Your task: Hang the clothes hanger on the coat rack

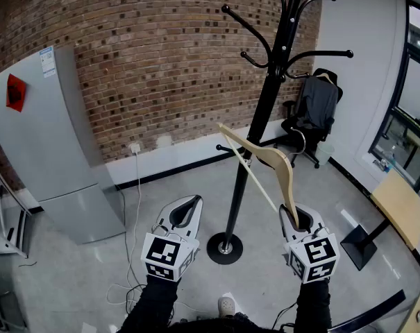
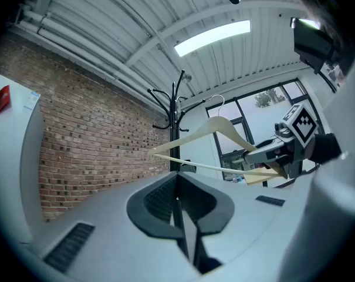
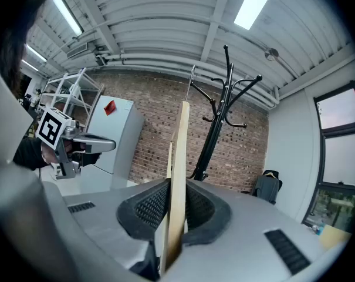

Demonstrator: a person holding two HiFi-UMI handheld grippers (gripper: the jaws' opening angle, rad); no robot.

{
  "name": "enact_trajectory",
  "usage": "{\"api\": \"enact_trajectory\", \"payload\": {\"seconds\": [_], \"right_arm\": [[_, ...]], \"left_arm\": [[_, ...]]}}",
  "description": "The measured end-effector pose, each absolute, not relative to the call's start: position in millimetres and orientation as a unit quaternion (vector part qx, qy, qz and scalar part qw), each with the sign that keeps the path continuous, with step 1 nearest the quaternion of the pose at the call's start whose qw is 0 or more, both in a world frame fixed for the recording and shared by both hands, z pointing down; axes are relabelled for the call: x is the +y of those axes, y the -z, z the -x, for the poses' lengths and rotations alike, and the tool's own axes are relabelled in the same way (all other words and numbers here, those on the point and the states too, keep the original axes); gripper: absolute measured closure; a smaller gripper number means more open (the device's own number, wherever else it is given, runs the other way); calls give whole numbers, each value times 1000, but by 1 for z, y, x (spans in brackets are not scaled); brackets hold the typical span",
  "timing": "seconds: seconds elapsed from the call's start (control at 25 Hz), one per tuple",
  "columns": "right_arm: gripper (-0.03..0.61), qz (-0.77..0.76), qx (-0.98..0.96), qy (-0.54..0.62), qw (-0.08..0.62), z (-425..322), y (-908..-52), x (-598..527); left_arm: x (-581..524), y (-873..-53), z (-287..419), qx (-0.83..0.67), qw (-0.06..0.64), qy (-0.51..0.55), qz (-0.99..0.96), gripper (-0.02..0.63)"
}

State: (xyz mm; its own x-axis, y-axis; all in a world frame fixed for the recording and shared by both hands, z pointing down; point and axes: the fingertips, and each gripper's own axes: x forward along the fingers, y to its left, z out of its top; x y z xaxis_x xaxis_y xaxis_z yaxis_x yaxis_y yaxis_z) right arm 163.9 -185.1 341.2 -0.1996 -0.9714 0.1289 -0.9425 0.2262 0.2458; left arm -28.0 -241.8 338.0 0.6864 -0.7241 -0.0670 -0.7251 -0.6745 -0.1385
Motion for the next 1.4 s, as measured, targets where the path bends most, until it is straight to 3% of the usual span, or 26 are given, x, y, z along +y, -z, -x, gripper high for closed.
{"api": "enact_trajectory", "payload": {"seconds": [0.84,1.4], "right_arm": [[526,-540,-829,76,129,-259,-286,-309],[526,-451,-883,53,124,-248,-289,-394]], "left_arm": [[-333,-340,-30,453,67,15,889,607],[-353,-346,-6,510,65,45,856,607]]}}
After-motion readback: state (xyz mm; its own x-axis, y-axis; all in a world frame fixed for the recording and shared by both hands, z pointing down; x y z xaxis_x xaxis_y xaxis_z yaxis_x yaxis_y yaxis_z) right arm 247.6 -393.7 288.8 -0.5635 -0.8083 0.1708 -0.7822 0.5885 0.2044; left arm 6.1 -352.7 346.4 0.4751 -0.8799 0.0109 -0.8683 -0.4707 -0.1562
